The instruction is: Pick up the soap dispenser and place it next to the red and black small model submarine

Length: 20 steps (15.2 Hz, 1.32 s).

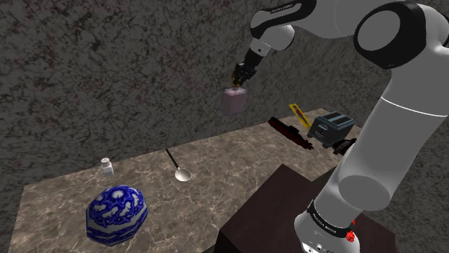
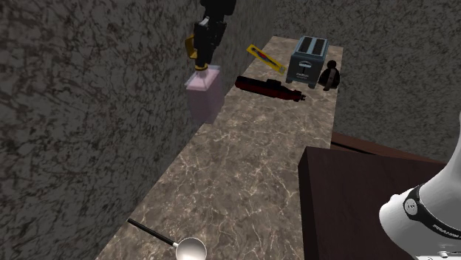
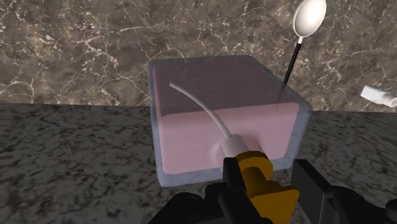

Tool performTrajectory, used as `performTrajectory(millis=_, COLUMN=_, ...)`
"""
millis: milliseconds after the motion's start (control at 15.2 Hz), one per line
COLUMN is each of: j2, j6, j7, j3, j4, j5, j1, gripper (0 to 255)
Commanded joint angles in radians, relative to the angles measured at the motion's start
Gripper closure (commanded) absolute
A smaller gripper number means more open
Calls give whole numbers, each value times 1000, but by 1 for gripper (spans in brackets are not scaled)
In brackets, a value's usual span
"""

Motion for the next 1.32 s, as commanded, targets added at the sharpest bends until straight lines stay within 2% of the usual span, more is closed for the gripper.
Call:
performTrajectory(millis=0, j2=-7, j6=-18, j7=-35, j3=-18, j4=0, j5=1, j1=-20, gripper=255)
performTrajectory(millis=660, j2=33, j6=-129, j7=-269, j3=-128, j4=59, j5=45, j1=-155, gripper=255)
performTrajectory(millis=1254, j2=170, j6=-271, j7=-486, j3=-208, j4=222, j5=128, j1=-318, gripper=255)
